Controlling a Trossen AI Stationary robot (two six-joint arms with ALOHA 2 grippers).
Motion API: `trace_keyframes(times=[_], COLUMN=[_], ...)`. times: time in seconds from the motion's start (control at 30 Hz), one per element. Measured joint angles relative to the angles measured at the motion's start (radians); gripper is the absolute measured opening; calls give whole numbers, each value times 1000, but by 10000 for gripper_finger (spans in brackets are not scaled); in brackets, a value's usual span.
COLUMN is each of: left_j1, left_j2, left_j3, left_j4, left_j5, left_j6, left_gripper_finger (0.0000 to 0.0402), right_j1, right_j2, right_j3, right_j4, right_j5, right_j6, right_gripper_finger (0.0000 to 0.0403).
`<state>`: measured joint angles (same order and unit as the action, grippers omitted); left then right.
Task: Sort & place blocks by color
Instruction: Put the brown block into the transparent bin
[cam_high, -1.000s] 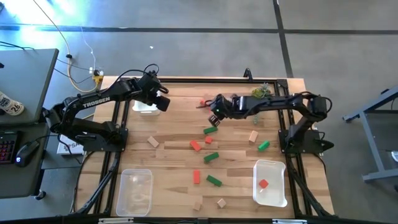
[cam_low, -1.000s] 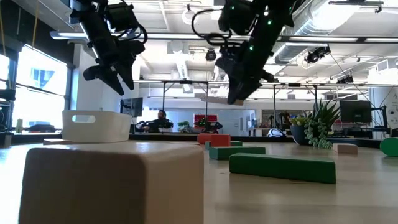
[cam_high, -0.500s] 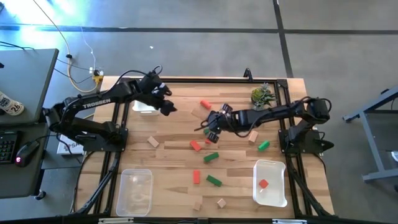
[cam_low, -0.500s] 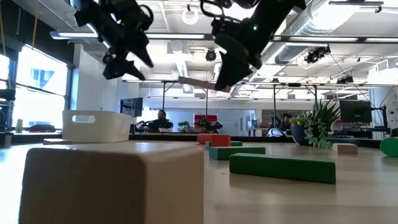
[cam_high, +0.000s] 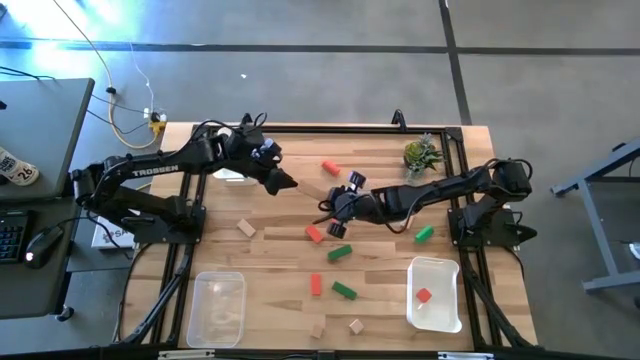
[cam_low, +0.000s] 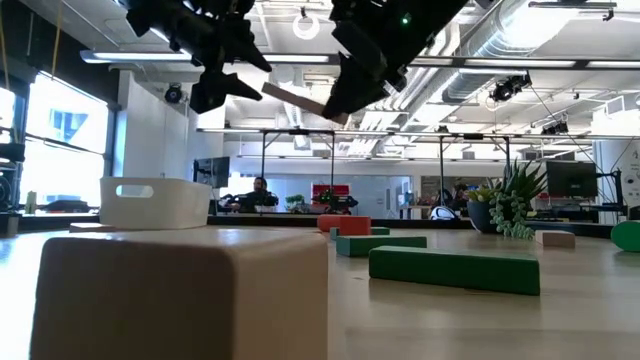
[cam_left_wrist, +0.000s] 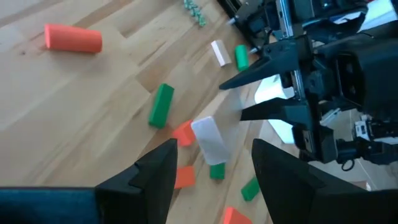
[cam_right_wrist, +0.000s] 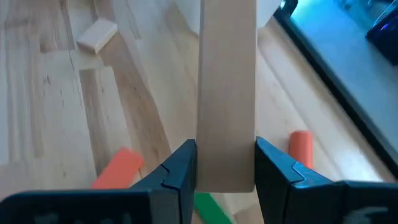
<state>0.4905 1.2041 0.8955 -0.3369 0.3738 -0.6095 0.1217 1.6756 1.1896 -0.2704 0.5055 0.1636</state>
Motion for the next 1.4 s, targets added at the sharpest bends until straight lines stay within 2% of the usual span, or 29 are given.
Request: trace_keyframes(times=[0.27, 0.53, 0.73, 1.17, 1.4], left_j1=[-9, -8, -8, -29, -26], left_j2=[0, 0, 0, 0, 0], left_j3=[1, 1, 1, 1, -1], left_j4=[4, 46, 57, 104, 129], left_j5=[3, -1, 9, 0, -4], left_j6=[-16, -16, -16, 33, 10], left_gripper_finger=[196, 191, 159, 74, 68], right_j1=[23, 14, 4, -26, -23], right_j2=[2, 2, 2, 0, 0], right_j3=[0, 0, 0, 1, 1], right_j4=[124, 149, 178, 188, 185], right_j5=[30, 78, 91, 94, 98], right_j6=[-139, -147, -195, -191, -194], right_gripper_finger=[103, 103, 103, 103, 103])
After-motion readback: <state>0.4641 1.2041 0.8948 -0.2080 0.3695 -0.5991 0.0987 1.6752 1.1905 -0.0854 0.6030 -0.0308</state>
